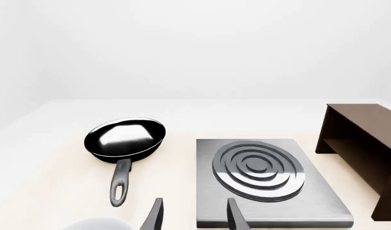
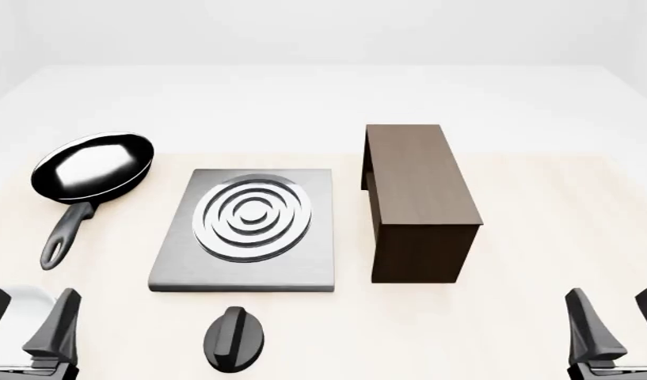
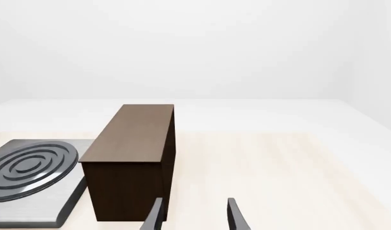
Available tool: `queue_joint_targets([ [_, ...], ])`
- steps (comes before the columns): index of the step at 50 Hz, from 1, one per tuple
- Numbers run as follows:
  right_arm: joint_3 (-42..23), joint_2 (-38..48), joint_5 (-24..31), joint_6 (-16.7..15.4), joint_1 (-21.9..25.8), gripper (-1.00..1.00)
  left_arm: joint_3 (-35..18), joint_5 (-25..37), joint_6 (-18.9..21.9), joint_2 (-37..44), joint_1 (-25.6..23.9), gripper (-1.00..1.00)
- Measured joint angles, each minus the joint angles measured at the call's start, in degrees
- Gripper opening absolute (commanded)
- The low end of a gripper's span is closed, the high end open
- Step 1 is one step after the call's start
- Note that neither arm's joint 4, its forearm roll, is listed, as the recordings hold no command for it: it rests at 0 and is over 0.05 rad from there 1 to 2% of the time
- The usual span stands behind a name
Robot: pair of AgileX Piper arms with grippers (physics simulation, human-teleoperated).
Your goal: Turn on the stove.
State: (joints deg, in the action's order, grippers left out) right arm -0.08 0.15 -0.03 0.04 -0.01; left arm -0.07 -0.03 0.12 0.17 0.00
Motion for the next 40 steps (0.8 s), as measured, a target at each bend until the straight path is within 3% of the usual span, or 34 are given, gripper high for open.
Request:
queue_joint_targets([
  [14,-0.12,0.22,-0.06,0.01,0.0,1.0,-0.31,0.16,0.09,0.36,0.07,1.0],
  [24,-0.15,0.27,-0.07,0.0,0.01,1.0,-0.41,-2.03,-1.03,5.08,0.19,1.0],
  [32,-0.16,0.3,-0.07,0.04,0.01,1.0,-5.96,3.86,-2.01,6.21,0.09,1.0],
  [40,-0.16,0.32,-0.07,0.19,-0.01,1.0,-14.71,10.8,-1.28,11.14,-1.18,1.0],
])
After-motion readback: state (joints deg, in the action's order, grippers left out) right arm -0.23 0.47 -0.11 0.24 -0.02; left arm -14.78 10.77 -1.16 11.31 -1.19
